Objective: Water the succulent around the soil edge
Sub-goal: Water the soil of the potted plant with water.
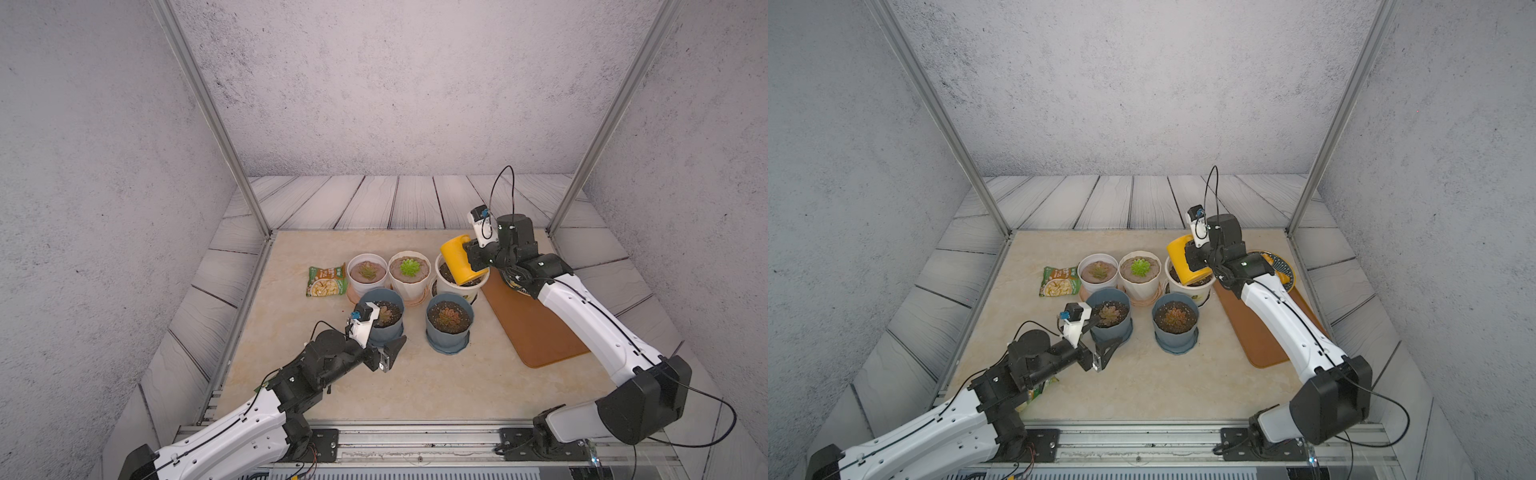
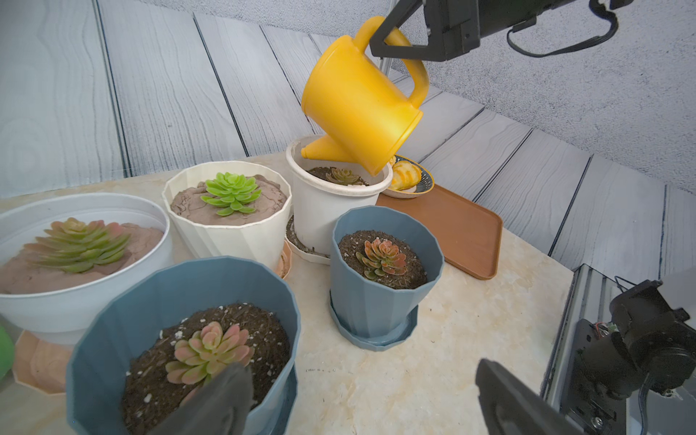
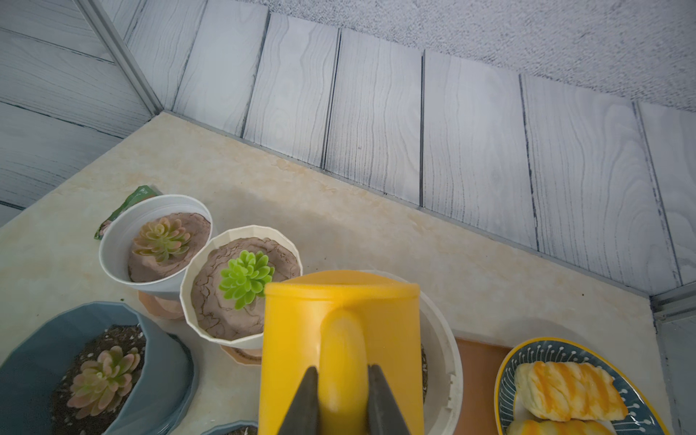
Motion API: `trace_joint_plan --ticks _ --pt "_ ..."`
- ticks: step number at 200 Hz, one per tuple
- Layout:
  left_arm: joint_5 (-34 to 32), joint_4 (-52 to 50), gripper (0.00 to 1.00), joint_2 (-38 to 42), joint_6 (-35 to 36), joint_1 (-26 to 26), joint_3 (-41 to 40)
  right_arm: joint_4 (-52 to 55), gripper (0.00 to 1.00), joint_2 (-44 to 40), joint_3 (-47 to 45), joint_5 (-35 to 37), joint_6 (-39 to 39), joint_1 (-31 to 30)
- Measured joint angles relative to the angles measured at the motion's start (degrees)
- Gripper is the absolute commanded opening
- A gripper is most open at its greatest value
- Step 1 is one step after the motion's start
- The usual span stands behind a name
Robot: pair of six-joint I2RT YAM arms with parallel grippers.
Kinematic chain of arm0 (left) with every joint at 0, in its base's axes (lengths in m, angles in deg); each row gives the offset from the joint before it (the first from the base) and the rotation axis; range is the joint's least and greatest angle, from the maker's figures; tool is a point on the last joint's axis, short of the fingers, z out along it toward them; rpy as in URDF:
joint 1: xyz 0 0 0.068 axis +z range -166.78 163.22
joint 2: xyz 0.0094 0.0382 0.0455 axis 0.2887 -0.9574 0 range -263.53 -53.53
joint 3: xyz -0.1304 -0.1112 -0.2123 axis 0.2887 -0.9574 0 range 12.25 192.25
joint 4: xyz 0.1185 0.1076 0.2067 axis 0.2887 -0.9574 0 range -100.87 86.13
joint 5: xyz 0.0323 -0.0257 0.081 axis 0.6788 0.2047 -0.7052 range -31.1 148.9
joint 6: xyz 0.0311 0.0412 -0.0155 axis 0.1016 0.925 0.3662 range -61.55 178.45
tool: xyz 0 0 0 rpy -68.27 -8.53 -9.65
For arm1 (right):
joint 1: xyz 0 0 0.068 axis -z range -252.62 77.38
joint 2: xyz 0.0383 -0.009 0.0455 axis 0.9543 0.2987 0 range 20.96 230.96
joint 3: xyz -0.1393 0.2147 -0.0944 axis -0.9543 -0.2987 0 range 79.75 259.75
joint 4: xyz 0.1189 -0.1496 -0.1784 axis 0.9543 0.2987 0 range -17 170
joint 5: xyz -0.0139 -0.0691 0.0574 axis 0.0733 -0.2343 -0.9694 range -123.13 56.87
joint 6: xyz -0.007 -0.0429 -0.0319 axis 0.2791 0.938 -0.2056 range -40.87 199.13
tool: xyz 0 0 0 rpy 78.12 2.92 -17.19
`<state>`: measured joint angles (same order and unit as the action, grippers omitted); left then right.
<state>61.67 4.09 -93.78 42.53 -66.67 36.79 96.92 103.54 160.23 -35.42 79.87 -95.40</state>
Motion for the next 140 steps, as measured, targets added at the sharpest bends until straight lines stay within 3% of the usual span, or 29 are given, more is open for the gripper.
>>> trace_joint_plan --ticks 140 --pt "0.1 0.0 0.98 -0.5 -0.2 0.0 0.0 4.4 0.00 4.4 5.0 10.4 1.3 0.0"
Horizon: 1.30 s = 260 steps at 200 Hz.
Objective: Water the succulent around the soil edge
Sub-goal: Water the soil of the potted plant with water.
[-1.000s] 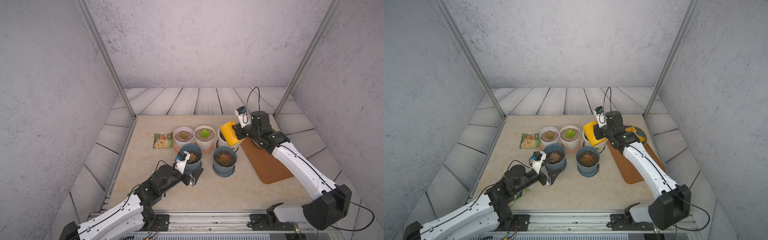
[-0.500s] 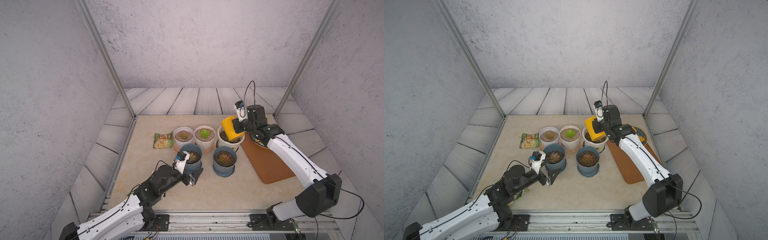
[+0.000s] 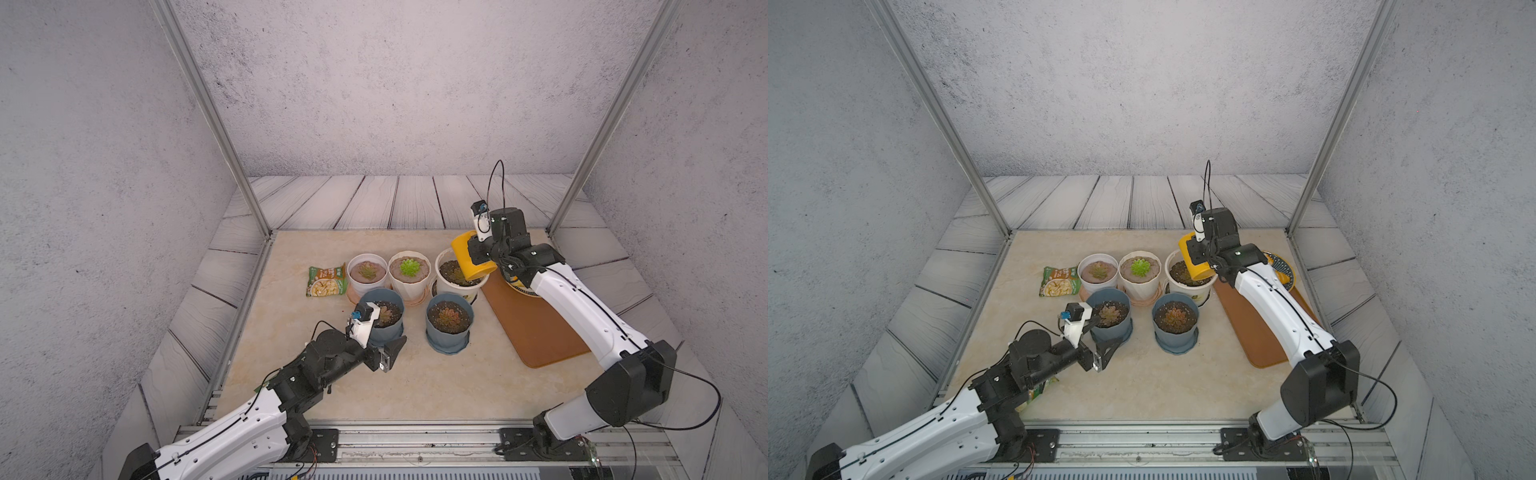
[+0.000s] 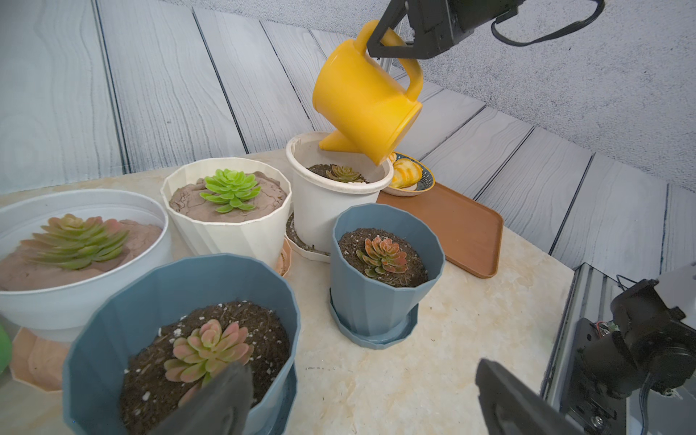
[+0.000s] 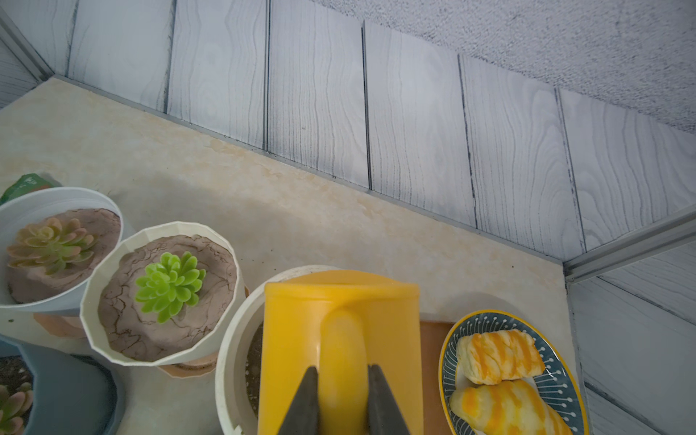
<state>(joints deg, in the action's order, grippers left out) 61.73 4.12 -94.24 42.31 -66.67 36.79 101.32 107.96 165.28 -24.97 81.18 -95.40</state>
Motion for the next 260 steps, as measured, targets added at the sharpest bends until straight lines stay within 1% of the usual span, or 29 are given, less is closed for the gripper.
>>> trace_joint_plan --ticks 114,163,207,260 --pt "0.2 0.0 0.98 0.1 0.0 0.0 0.0 3.2 0.00 -0.4 -0.5 4.7 -0.1 0.0" --pt "0.2 0.0 0.98 0.1 0.0 0.0 0.0 5.7 0.00 -4.0 -2.4 4.9 -0.5 0.0" --pt "0.2 -0.1 0.98 0.6 -0.2 0.0 0.0 5.4 0.00 -7.8 -5.5 4.9 -1.3 0.0" --pt "0.2 -0.3 0.98 1.4 -0.4 0.0 0.0 6.2 0.00 -10.6 -7.1 4.0 -2.5 0.0"
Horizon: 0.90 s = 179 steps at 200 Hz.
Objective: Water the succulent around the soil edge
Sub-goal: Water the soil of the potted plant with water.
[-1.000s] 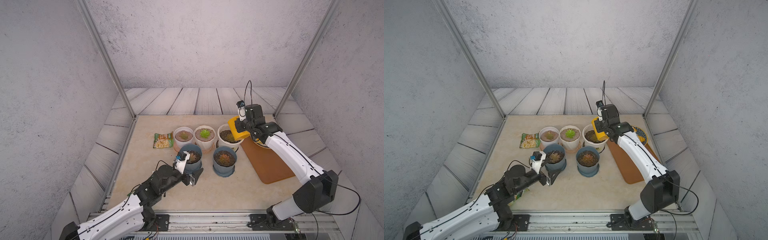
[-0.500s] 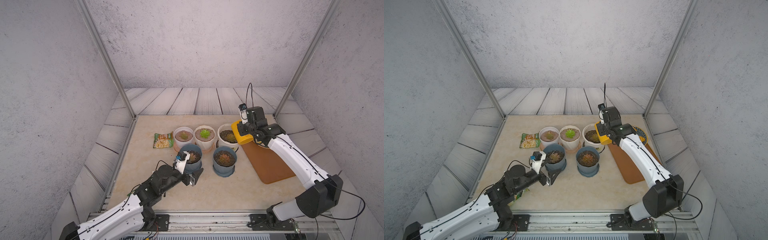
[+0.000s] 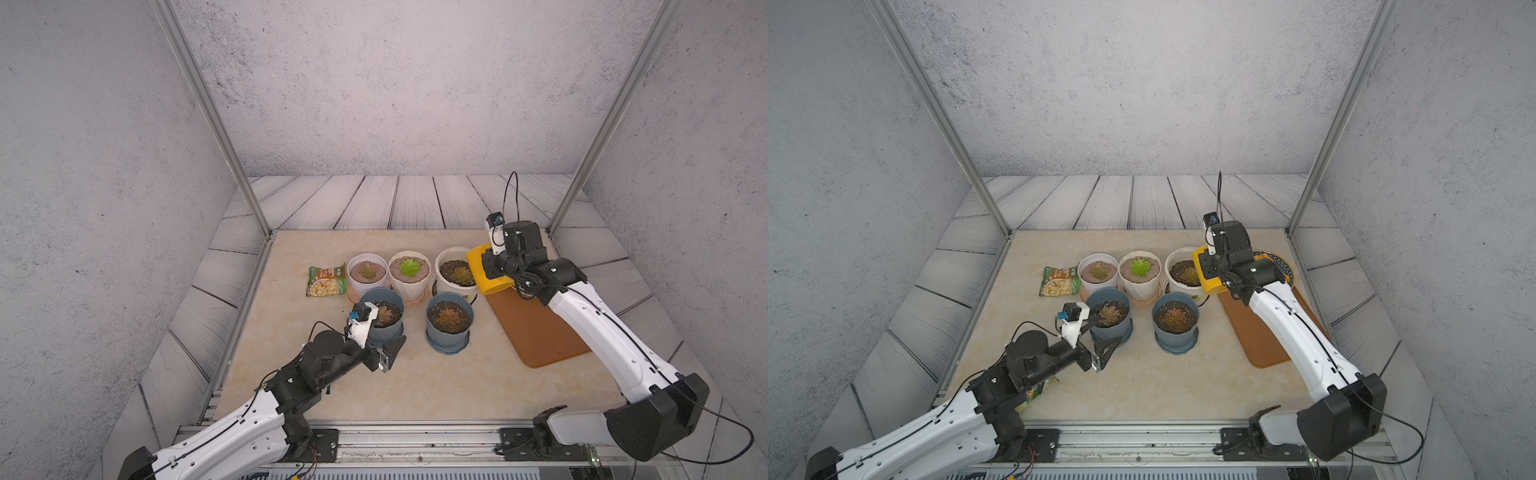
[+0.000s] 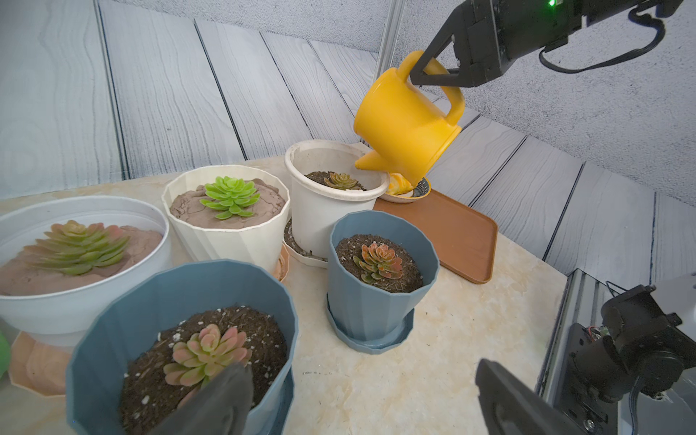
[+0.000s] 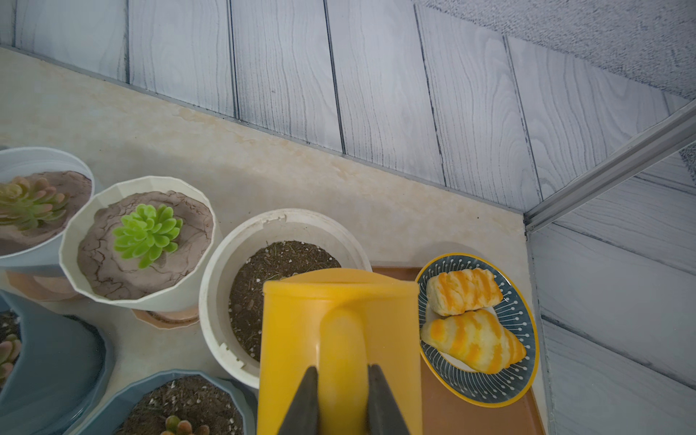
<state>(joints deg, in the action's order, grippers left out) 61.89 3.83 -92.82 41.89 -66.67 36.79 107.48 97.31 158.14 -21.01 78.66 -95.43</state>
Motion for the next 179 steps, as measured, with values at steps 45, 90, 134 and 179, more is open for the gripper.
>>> trace_joint_plan --ticks 45,90,134,179 --pt "-0.1 -0.5 0.98 0.1 0.0 0.0 0.0 3.3 0.00 -5.1 -1.4 -1.1 -1.4 0.0" --pt "-0.1 -0.8 0.98 0.2 0.0 0.0 0.0 5.2 0.00 -7.9 -2.2 -3.3 -3.1 0.0" --pt "-0.2 -1.0 0.98 0.8 0.0 0.0 0.0 5.7 0.00 -8.3 -2.3 -6.8 -5.2 0.0" --pt "-0.2 -1.0 0.98 1.1 -0.1 0.0 0.0 5.5 0.00 -8.2 -2.3 -10.6 -7.6 0.0"
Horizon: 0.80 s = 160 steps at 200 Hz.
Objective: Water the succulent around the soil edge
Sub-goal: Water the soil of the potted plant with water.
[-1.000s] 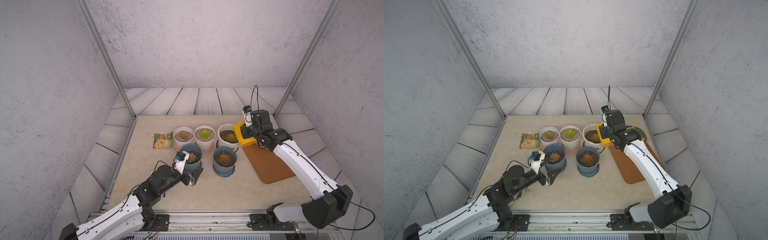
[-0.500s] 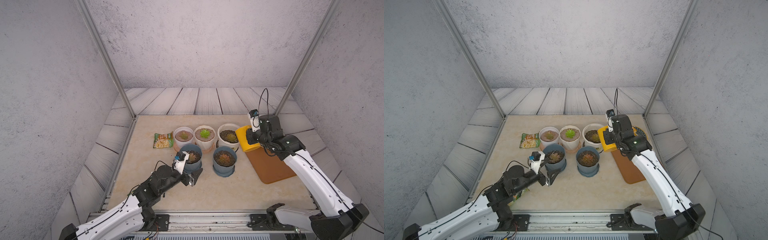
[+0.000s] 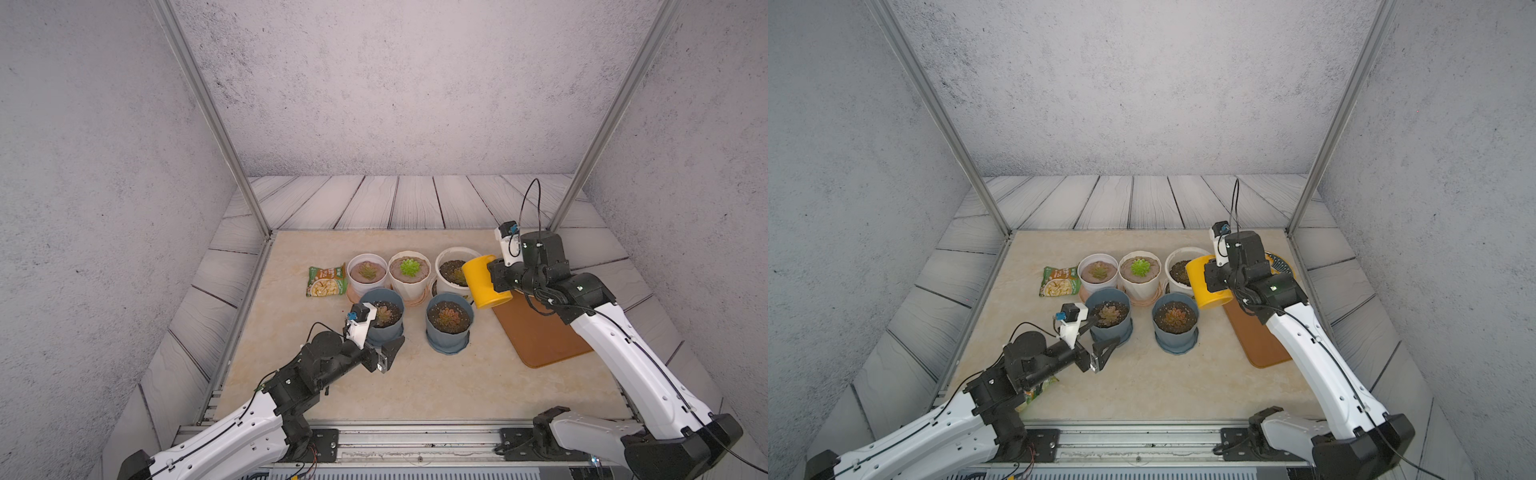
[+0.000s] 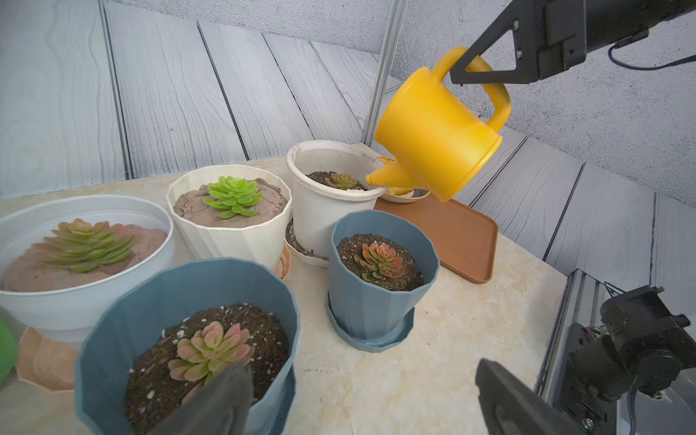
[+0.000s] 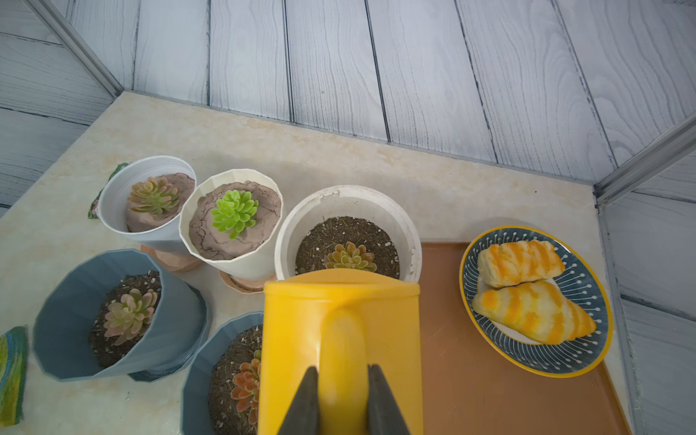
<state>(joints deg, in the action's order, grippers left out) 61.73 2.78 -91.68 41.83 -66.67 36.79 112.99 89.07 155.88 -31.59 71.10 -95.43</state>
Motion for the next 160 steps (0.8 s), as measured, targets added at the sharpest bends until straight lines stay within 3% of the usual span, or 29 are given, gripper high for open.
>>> trace_joint_plan --ticks 160 --pt "0.0 0.0 0.98 -1.3 -0.2 0.0 0.1 -8.8 0.00 9.2 3.1 -6.0 -4.2 0.0"
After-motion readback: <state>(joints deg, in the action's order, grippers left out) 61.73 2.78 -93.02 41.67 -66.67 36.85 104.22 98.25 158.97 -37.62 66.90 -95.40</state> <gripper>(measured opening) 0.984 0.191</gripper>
